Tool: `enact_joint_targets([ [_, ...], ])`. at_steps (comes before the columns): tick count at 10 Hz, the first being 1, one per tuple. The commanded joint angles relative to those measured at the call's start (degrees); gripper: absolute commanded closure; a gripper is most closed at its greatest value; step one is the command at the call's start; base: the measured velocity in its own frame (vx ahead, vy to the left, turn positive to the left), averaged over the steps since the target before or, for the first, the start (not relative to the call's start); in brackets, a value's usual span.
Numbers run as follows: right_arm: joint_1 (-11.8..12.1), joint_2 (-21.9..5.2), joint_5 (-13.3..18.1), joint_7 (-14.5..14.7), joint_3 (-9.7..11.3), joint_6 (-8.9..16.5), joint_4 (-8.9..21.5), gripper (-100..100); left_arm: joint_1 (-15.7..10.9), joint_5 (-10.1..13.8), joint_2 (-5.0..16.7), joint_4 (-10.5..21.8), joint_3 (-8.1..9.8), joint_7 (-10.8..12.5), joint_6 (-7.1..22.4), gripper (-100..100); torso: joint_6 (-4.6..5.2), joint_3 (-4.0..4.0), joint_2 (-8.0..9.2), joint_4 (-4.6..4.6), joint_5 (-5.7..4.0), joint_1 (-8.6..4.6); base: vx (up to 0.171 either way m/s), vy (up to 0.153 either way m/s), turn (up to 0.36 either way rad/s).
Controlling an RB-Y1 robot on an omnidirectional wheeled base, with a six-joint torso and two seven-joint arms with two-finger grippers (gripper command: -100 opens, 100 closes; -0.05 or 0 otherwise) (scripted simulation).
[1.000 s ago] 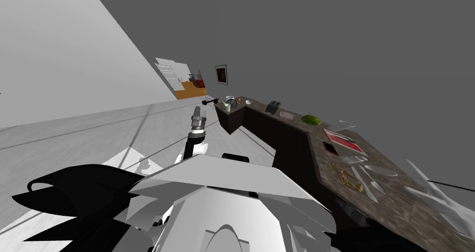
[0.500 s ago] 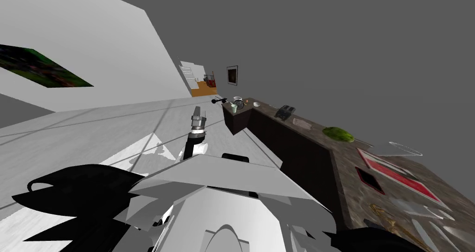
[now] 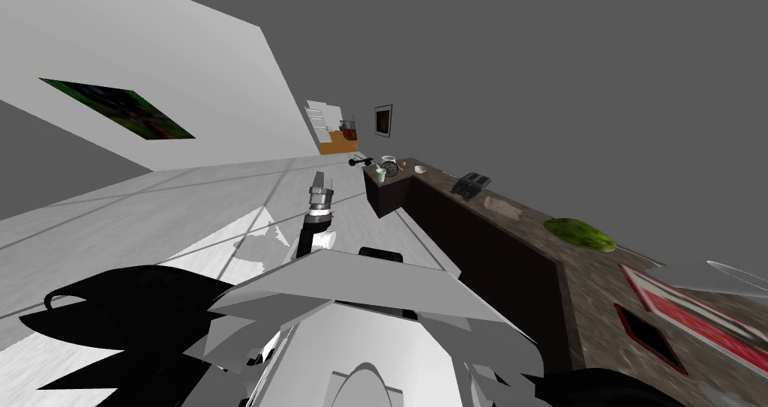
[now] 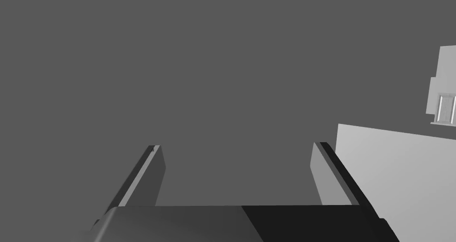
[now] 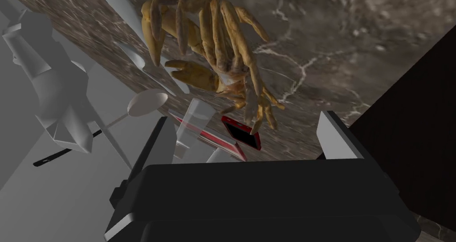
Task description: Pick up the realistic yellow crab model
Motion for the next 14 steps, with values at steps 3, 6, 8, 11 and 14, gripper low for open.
enact_joint_targets([
  [3,-3.0,2.7,1.9,0.6,2.2,-1.1,3.5,-100,0.0,0.0,0.0,0.0,0.0,0.0,0.0,0,-0.01,-0.02,-0.03,-0.01,-0.03,-0.12,0.014,-0.057,0.064],
  [6,-2.8,1.9,1.2,0.5,1.9,-0.6,2.9,100,0.0,0.0,0.0,0.0,0.0,0.0,0.0,0,0.0,0.01,0.01,0.0,0.02,0.05,0.003,-0.014,0.008],
  [8,-2.8,1.9,1.3,0.6,2.0,-0.7,2.8,100,0.0,0.0,0.0,0.0,0.0,0.0,0.0,0,0.05,0.03,0.04,0.02,0.05,0.12,0.0,0.0,0.0],
  [11,-0.9,0.8,0.6,0.2,0.7,-0.3,1.1,100,0.0,0.0,0.0,0.0,0.0,0.0,0.0,0,0.07,0.02,0.03,0.01,0.07,0.17,-0.004,0.017,-0.031],
  [14,-0.1,0.2,0.1,0.0,0.1,0.1,0.0,0,0.0,0.0,0.0,0.0,-0.01,0.0,0.0,0,0.12,0.05,0.09,0.01,0.18,0.48,-0.013,0.051,-0.041],
])
